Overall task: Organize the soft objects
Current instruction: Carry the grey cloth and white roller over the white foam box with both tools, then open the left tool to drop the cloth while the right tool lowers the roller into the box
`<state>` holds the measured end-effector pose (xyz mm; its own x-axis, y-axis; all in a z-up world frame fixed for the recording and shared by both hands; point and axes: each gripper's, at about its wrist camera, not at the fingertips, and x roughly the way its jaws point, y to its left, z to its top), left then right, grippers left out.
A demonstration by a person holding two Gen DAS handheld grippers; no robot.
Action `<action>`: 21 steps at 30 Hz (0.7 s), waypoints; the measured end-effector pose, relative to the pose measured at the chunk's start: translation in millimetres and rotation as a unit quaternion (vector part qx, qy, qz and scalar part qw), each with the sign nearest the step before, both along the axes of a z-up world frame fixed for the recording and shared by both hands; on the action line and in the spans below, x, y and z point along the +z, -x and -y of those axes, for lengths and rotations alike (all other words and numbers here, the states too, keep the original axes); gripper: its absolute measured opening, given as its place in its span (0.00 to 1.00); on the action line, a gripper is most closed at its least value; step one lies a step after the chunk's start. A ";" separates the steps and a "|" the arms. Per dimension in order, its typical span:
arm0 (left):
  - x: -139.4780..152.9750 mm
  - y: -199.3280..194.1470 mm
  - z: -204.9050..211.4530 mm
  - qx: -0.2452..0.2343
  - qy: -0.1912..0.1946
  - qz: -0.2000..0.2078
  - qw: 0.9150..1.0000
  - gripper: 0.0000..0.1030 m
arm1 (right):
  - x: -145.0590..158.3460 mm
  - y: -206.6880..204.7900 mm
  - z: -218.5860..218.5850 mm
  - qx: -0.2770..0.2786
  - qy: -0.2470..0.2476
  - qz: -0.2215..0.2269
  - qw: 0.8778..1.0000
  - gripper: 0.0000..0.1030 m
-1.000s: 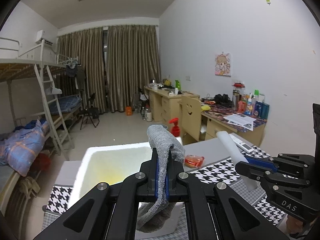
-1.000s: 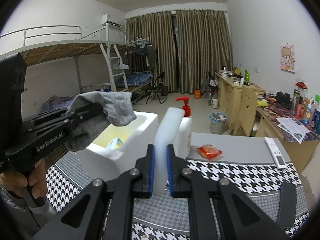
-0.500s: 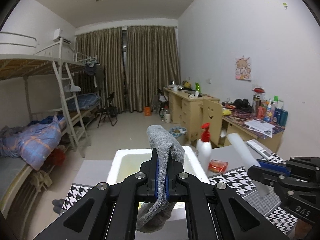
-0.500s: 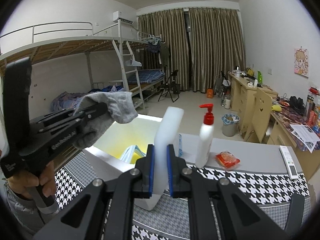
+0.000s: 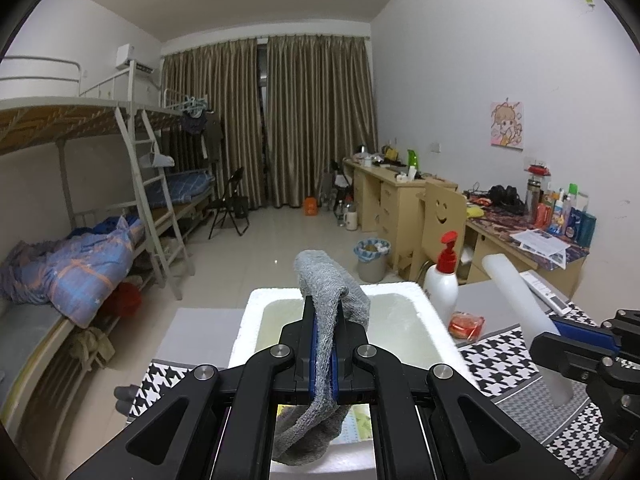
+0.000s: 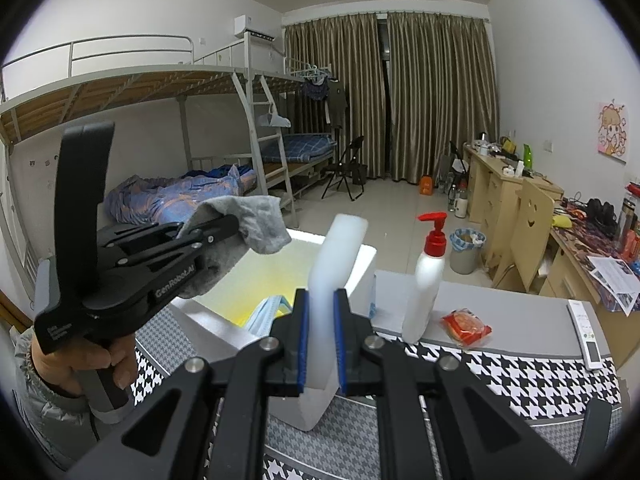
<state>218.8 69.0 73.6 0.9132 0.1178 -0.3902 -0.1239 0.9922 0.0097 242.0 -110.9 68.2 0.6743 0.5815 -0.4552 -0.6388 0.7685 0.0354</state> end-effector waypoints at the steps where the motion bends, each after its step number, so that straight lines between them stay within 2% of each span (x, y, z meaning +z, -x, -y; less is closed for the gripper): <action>1: -1.6 -3.1 -1.8 0.001 0.002 -0.005 1.000 0.05 | -0.4 -0.3 -0.1 0.000 0.001 -0.001 1.000 0.14; 5: -6.8 -14.4 -3.6 0.001 0.000 -0.023 1.000 0.06 | -0.8 -2.5 -3.4 -0.002 0.006 -0.001 1.000 0.14; 7: -8.6 -14.1 -7.6 0.005 0.002 -0.027 1.000 0.16 | -0.2 -3.3 -4.8 -0.002 0.007 -0.001 1.000 0.14; 8: -9.1 -12.9 -7.3 0.004 0.002 -0.026 1.000 0.38 | 0.2 -3.2 -5.3 -0.002 0.007 -0.001 1.000 0.14; 9: -9.3 -11.2 -8.8 0.004 0.004 -0.023 1.000 0.63 | 0.5 -3.1 -6.0 -0.002 0.008 0.000 1.000 0.14; 11: -7.4 -7.0 -11.6 0.010 0.007 -0.012 1.000 0.79 | 0.5 -3.4 -6.4 -0.002 0.010 0.001 1.000 0.14; 14: -4.1 -1.8 -12.4 0.015 0.005 -0.005 1.000 0.80 | 1.0 -3.8 -7.1 -0.001 0.010 0.002 1.000 0.14; 18: -1.6 5.8 -11.2 0.022 -0.001 0.004 1.000 0.91 | 1.6 -3.7 -10.0 0.002 0.011 0.003 1.000 0.15; 21: 0.9 12.5 -14.9 0.029 0.003 0.011 1.000 0.95 | 2.5 -2.8 -12.7 0.006 0.012 0.003 1.000 0.16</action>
<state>206.3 83.9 74.5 0.9131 0.1688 -0.3711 -0.1813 0.9834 0.0011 244.9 -98.2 70.6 0.6703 0.5786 -0.4647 -0.6482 0.7614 0.0131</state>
